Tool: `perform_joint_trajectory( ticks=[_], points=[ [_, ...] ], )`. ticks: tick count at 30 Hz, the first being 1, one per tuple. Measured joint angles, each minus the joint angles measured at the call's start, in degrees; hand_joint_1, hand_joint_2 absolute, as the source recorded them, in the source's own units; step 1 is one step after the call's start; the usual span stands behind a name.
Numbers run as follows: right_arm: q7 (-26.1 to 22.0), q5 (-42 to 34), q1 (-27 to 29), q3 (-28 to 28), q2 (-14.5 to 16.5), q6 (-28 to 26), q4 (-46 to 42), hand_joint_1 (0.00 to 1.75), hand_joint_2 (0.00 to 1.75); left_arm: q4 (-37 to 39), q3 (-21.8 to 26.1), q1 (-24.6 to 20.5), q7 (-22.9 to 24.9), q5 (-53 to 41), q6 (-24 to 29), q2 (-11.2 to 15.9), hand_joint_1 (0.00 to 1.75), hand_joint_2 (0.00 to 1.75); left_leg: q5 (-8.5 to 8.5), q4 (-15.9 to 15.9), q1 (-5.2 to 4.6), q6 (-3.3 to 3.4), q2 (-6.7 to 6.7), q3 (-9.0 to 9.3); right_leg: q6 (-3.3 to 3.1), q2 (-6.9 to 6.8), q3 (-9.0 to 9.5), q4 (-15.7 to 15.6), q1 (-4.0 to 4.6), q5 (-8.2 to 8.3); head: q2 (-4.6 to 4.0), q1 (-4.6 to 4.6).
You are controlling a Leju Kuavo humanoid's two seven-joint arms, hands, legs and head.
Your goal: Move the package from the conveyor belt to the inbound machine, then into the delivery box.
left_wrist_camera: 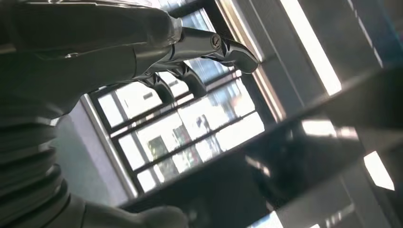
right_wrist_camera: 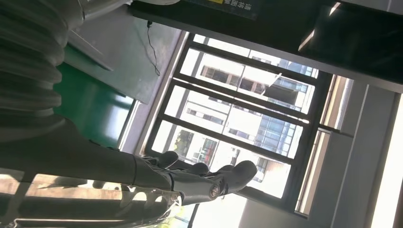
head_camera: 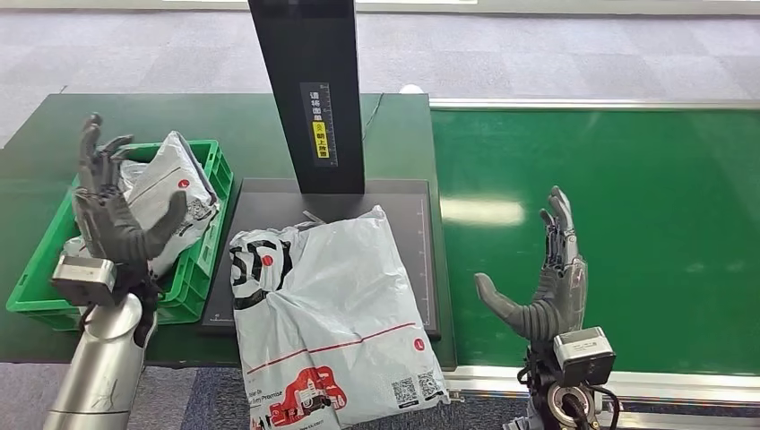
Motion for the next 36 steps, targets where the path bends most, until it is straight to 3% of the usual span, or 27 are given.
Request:
perform_joint_trajectory(
  ticks=[2,5,10,15,22,28,36],
  points=[
    [-0.29,-0.33,-0.24,0.00,-0.45,-0.01,0.27,0.00,1.75,-1.68,-1.48,1.96,1.35,-5.07,-4.46,0.85,0.00,1.75,0.00,0.00,0.00,0.00,-0.01,0.00,0.00,0.00,0.00,0.00,0.00,0.00,0.00,-0.02],
    [-0.35,-0.31,-0.96,0.00,-0.75,-0.02,0.68,0.00,1.75,-1.93,-4.61,3.43,6.07,-19.82,-5.79,2.99,0.00,1.75,0.00,0.00,0.01,-0.01,-0.01,0.01,0.00,0.00,0.00,0.00,0.01,0.00,0.00,-0.02],
    [0.53,1.13,-2.40,0.00,-0.41,0.27,0.97,0.00,1.75,4.48,-10.91,3.92,13.71,-36.32,-8.50,6.69,0.00,1.75,0.02,-0.01,0.03,-0.03,0.01,0.03,-0.01,0.03,-0.01,0.01,0.03,0.01,0.00,-0.03],
    [1.06,2.05,-2.82,0.02,-0.07,0.90,1.01,0.00,1.75,10.00,-14.02,4.54,18.71,-40.67,-10.05,8.37,0.00,1.75,0.02,-0.01,0.03,-0.03,0.02,0.00,-0.01,0.02,-0.01,0.02,0.02,0.00,0.00,-0.03],
    [1.46,2.48,-3.35,0.03,0.32,1.29,1.30,0.00,1.75,12.10,-15.08,4.96,22.62,-42.91,-11.77,8.79,0.00,1.75,0.01,-0.01,0.02,-0.02,-0.07,-0.02,0.00,-0.01,0.01,0.02,0.01,0.00,0.00,-0.02],
    [2.03,2.72,-5.23,0.38,0.54,2.03,2.39,0.00,1.75,12.23,-15.14,5.51,29.57,-48.84,-13.50,7.12,0.00,1.75,0.03,-0.03,0.02,-0.01,-0.23,0.15,-0.01,-0.22,0.26,0.01,0.01,-0.02,0.00,-0.03],
    [2.05,2.70,-6.80,1.14,1.27,2.03,3.56,0.00,1.75,13.00,-15.06,5.40,32.28,-52.52,-13.58,4.99,0.00,1.75,0.09,-0.08,0.02,-0.01,-0.53,0.56,0.00,-0.44,0.85,-0.01,0.01,-0.11,0.00,-0.02]
  ],
)
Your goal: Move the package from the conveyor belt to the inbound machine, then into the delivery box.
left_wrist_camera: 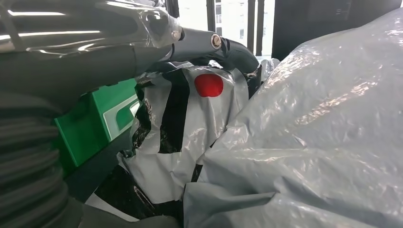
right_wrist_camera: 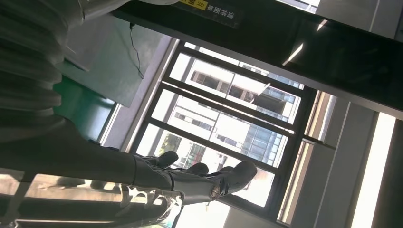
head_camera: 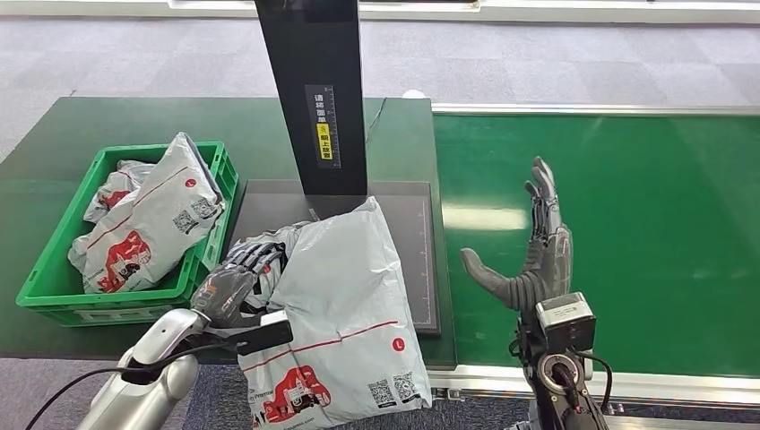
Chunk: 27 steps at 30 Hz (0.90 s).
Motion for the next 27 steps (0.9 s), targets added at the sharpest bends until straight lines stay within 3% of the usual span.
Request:
perform_joint_trajectory(
  ticks=[5,6,9,10,19,27],
  points=[
    [0.01,0.00,-0.15,0.08,0.08,0.00,0.37,0.00,1.75,0.24,0.12,-0.06,0.06,-0.15,0.00,-0.32,0.00,1.75,0.05,0.01,0.00,0.00,-0.05,0.13,0.00,-0.06,0.14,0.00,0.00,0.01,0.00,-0.01],
    [0.00,0.00,-0.17,0.10,0.09,0.00,0.41,0.00,1.75,0.27,0.13,-0.06,0.06,-0.16,0.00,-0.36,0.34,1.75,0.05,0.01,0.00,0.00,-0.08,0.14,0.00,-0.08,0.15,0.00,-0.01,0.01,0.00,-0.01],
    [0.01,0.00,-0.20,0.16,0.11,0.00,0.51,0.00,1.75,0.47,0.14,0.00,0.07,-0.38,0.06,-0.50,1.65,1.75,0.06,0.01,-0.01,0.01,-0.16,0.16,0.00,-0.16,0.16,0.00,-0.01,0.01,0.00,-0.01],
    [0.06,0.00,-0.22,0.19,0.11,0.01,0.57,0.00,1.75,0.60,0.14,0.07,0.08,-0.60,0.20,-0.62,1.75,1.75,0.06,0.01,-0.01,0.01,-0.18,0.17,0.00,-0.17,0.16,0.00,-0.01,0.01,0.00,-0.01],
    [0.50,0.04,-1.21,0.49,0.27,0.74,1.30,0.00,1.75,1.35,0.15,0.46,-0.38,-2.35,1.26,-2.64,1.75,1.75,0.09,0.02,-0.01,0.00,-0.22,0.15,0.02,-0.21,0.12,0.00,-0.01,0.04,0.00,-0.01],
    [0.88,-0.40,-2.99,0.98,0.25,1.03,2.28,0.00,1.75,2.02,-0.10,-0.52,-3.62,-2.51,3.58,-3.84,1.75,1.75,0.09,0.03,-0.01,0.00,-0.20,0.06,0.02,-0.19,-0.03,0.00,-0.01,0.05,0.00,-0.01]
  ],
)
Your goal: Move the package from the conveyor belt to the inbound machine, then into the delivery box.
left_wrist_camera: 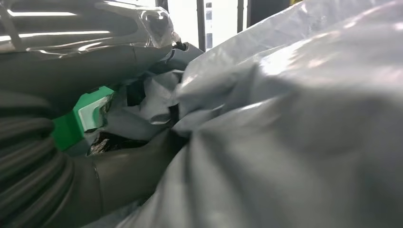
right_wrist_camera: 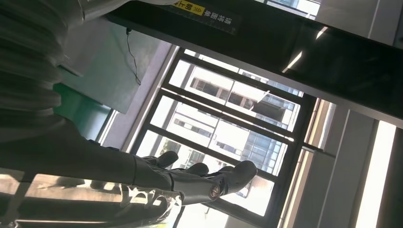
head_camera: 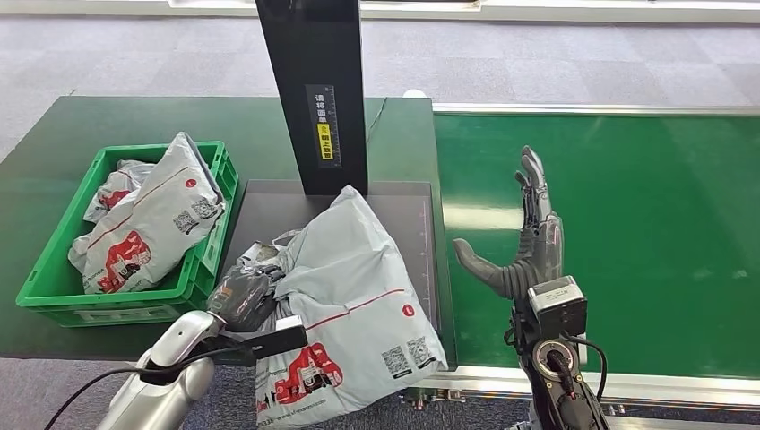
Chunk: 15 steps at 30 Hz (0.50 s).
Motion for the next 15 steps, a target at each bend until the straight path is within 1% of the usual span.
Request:
perform_joint_trajectory(
  ticks=[5,15],
  points=[
    [0.01,-0.06,0.05,0.05,-0.05,0.00,0.05,0.00,1.75,0.01,-0.21,0.02,-2.18,0.57,3.39,-0.60,1.75,1.75,0.00,0.01,0.00,0.00,0.02,-0.16,-0.01,0.03,-0.18,0.00,0.00,0.01,0.00,0.00],
    [0.01,-0.06,0.08,0.08,-0.06,0.00,0.05,0.00,1.75,0.01,-0.32,0.01,-2.40,0.78,3.74,-1.23,1.75,1.75,0.00,0.01,0.00,0.00,0.11,-0.34,-0.01,0.09,-0.40,0.00,0.01,0.02,0.00,0.01]
  ],
)
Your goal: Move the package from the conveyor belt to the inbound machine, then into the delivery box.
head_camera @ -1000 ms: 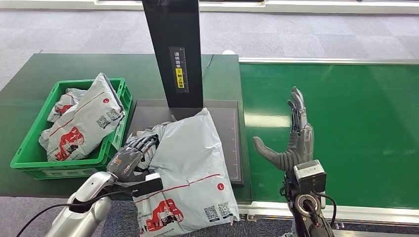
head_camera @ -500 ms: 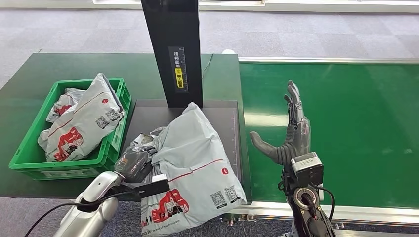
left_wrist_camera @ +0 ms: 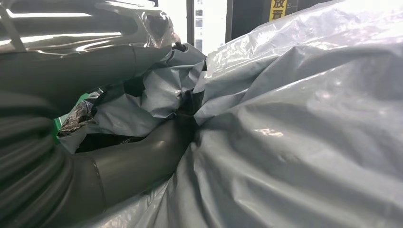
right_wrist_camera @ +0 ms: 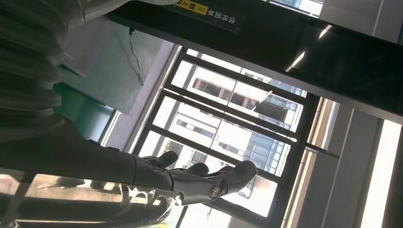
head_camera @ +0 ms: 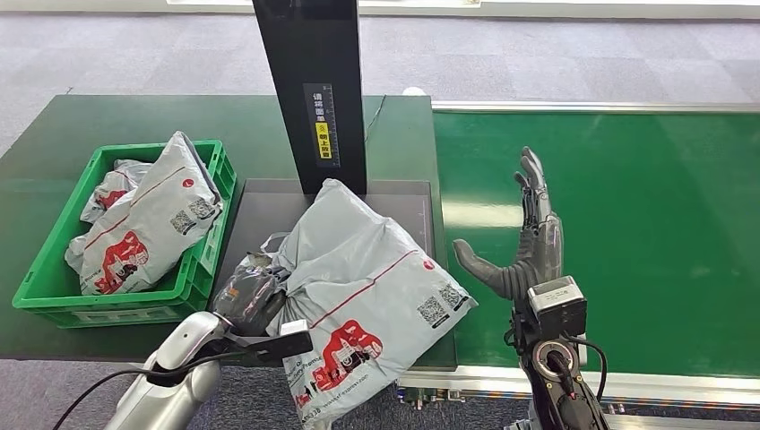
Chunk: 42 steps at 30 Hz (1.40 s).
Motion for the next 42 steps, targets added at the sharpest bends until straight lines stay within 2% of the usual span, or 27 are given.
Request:
perform_joint_trajectory(
  ticks=[14,17,25,28,32,37,42],
  points=[
    [0.00,0.00,0.05,0.05,-0.02,0.00,0.00,0.00,1.75,-0.01,-0.02,0.00,-0.71,0.04,1.31,-0.20,1.75,1.75,0.00,0.00,0.00,0.00,0.01,-0.05,0.00,0.02,-0.06,0.00,0.00,0.00,0.00,0.00],
    [-0.05,0.00,0.36,0.05,-0.02,-0.01,-0.02,0.00,1.75,-0.64,0.00,0.00,-3.49,0.51,7.67,-0.44,1.75,1.75,0.00,0.01,0.00,0.00,0.03,-0.09,0.00,0.03,-0.12,0.00,0.00,0.01,0.00,-0.01],
    [-1.44,-0.98,2.51,0.01,-0.32,-0.68,-0.48,0.00,1.75,-10.72,0.85,0.30,-17.26,7.76,33.83,-1.33,1.75,1.75,0.00,0.02,0.01,-0.01,0.09,-0.27,0.00,0.06,-0.28,0.01,0.01,0.01,0.00,0.00],
    [-3.01,-2.78,3.41,-0.01,-1.37,-2.23,-0.58,0.00,1.75,-21.62,5.75,2.04,-24.45,12.59,37.37,-2.82,1.75,1.75,0.00,0.02,0.01,0.00,0.15,-0.38,0.00,0.14,-0.38,0.02,0.01,0.02,0.00,0.02],
    [-4.25,-4.03,4.87,-0.12,-2.86,-3.33,-0.66,0.00,1.75,-33.38,14.31,3.06,-26.56,16.69,37.68,-3.53,1.75,1.75,-0.02,0.02,0.02,-0.01,0.14,-0.40,-0.01,0.15,-0.43,0.01,0.02,0.01,0.00,-0.01],
    [-4.39,-4.09,5.81,-0.05,-3.30,-3.66,-1.28,0.00,1.75,-39.54,18.54,3.05,-26.69,16.65,37.68,-4.43,1.75,1.75,-0.01,0.01,0.03,-0.02,0.17,-0.38,-0.02,0.18,-0.41,0.01,0.03,0.02,0.00,-0.01],
    [-4.29,-3.89,6.13,-0.04,-3.39,-4.29,-1.88,0.00,1.75,-40.56,22.31,2.32,-26.69,15.69,37.68,-5.26,1.75,1.75,0.01,0.02,0.02,-0.02,0.16,-0.36,-0.02,0.18,-0.39,0.01,0.02,0.04,0.00,0.00]
  ],
)
